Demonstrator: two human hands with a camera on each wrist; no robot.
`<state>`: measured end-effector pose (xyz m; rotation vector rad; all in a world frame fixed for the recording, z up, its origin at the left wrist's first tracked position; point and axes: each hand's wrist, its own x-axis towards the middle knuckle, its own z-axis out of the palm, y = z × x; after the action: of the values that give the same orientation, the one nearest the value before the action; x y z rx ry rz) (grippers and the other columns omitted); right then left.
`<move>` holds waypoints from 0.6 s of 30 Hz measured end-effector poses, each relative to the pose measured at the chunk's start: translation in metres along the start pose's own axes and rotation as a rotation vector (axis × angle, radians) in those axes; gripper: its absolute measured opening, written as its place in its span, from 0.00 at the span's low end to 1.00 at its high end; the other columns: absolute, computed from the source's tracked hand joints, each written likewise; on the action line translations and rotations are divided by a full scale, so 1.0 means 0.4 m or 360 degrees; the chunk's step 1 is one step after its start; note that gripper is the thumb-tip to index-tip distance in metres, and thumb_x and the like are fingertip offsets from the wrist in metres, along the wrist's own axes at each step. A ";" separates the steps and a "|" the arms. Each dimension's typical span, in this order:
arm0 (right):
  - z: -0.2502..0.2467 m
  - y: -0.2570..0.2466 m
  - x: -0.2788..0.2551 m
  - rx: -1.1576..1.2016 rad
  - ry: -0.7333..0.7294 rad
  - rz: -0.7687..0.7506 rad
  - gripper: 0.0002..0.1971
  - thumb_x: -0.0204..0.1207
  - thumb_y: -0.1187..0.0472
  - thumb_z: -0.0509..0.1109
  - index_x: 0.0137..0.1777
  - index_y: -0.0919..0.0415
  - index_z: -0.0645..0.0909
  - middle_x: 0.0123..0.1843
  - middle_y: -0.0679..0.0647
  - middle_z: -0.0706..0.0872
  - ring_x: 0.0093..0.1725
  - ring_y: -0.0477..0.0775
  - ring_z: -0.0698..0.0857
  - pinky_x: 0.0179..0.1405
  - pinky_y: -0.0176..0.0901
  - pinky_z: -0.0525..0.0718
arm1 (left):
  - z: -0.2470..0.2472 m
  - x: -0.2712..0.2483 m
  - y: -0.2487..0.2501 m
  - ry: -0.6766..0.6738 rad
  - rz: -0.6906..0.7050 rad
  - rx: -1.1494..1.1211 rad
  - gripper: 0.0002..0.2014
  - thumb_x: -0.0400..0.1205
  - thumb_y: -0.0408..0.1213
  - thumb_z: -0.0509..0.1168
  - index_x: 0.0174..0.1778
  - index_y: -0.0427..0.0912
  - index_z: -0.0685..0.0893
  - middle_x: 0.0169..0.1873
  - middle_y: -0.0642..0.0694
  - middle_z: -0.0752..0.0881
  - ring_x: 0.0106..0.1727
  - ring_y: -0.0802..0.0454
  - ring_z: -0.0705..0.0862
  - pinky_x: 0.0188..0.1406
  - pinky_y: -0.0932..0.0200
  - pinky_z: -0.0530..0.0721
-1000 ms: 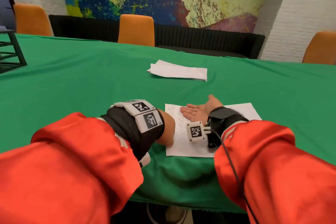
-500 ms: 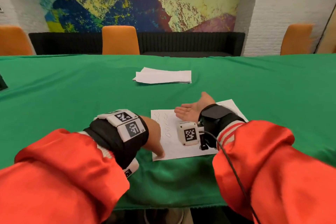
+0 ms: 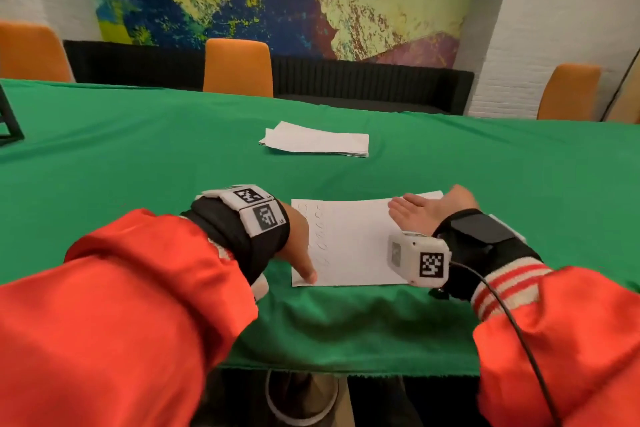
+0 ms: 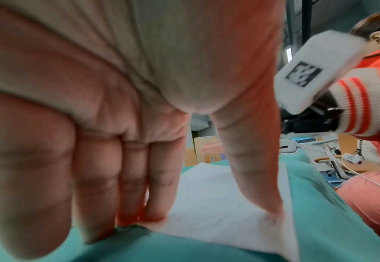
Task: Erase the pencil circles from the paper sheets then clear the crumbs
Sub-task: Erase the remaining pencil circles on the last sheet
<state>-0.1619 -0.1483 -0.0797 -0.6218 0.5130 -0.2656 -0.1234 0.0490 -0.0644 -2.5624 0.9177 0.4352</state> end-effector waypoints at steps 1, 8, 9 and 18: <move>0.010 0.033 -0.015 -0.0052 -0.0069 0.0057 0.38 0.84 0.41 0.38 0.79 0.75 0.54 0.81 0.68 0.59 0.80 0.65 0.59 0.79 0.53 0.56 | -0.001 0.000 0.001 -0.0006 -0.0007 0.0008 0.23 0.78 0.60 0.64 0.31 0.42 0.73 0.33 0.46 0.75 0.41 0.49 0.73 0.33 0.58 0.67; -0.053 0.086 0.009 -0.0044 -0.0017 0.0131 0.40 0.83 0.38 0.39 0.79 0.74 0.55 0.80 0.69 0.61 0.80 0.66 0.61 0.79 0.56 0.58 | 0.001 -0.010 0.012 -0.0010 0.0025 -0.0011 0.27 0.79 0.58 0.65 0.53 0.34 0.83 0.37 0.45 0.75 0.42 0.50 0.72 0.39 0.61 0.66; -0.070 0.055 0.013 -0.0031 0.0052 0.0072 0.40 0.83 0.38 0.39 0.79 0.74 0.55 0.80 0.68 0.61 0.80 0.65 0.61 0.79 0.55 0.57 | 0.002 -0.010 0.011 -0.0008 0.0027 -0.0011 0.26 0.79 0.59 0.64 0.50 0.35 0.83 0.39 0.45 0.76 0.42 0.49 0.73 0.40 0.61 0.67; -0.096 -0.034 -0.021 -0.0066 0.0119 -0.0175 0.39 0.83 0.39 0.37 0.78 0.72 0.61 0.79 0.65 0.64 0.79 0.62 0.64 0.77 0.51 0.59 | 0.009 -0.010 0.014 0.0001 -0.0039 0.0022 0.23 0.79 0.61 0.62 0.41 0.41 0.80 0.43 0.42 0.79 0.43 0.48 0.74 0.41 0.60 0.68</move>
<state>-0.1905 -0.1744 -0.0949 -0.6838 0.5579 -0.3842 -0.1305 0.0489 -0.0673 -2.5585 0.8857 0.4198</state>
